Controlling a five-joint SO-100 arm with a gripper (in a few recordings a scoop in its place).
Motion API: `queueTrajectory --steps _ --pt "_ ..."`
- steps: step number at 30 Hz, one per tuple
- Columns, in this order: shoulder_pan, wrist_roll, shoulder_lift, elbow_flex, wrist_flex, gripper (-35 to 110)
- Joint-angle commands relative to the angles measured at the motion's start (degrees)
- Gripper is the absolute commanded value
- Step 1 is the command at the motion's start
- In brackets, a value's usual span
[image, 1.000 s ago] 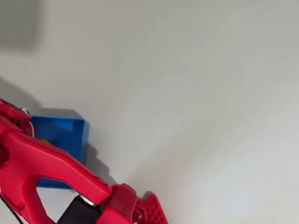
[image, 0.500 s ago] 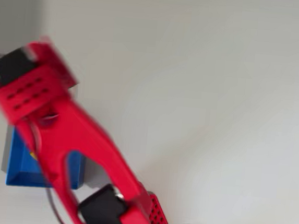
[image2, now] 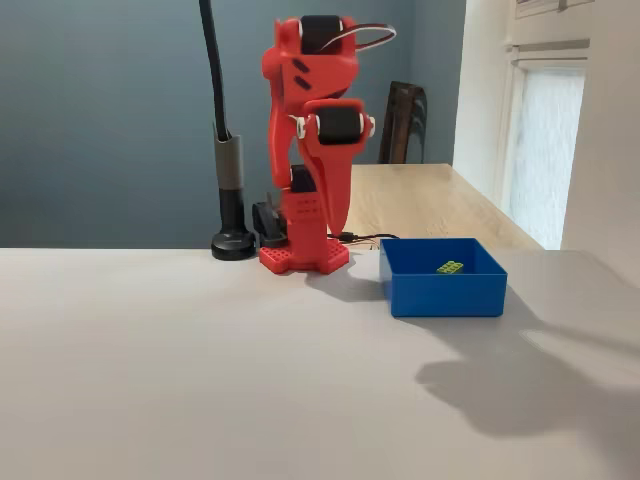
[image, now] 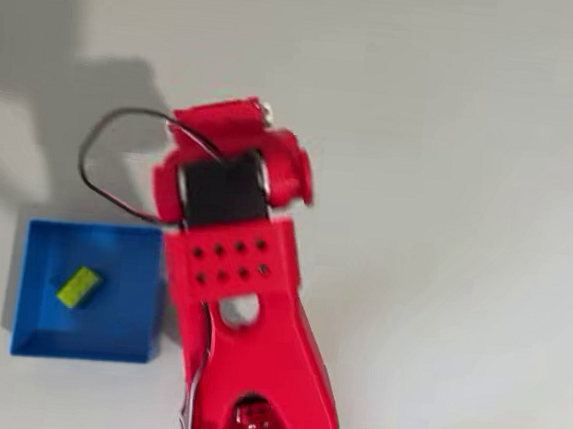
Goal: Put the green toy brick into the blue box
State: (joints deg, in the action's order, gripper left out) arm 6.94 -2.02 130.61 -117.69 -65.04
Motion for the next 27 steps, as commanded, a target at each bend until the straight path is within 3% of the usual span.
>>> queueTrajectory --steps 1,14,27 --pt "-2.11 -1.58 14.33 -11.43 4.83 0" --pt "-6.59 0.53 42.01 -39.81 9.67 0" --pt "-8.44 0.70 51.42 -54.84 15.21 0"
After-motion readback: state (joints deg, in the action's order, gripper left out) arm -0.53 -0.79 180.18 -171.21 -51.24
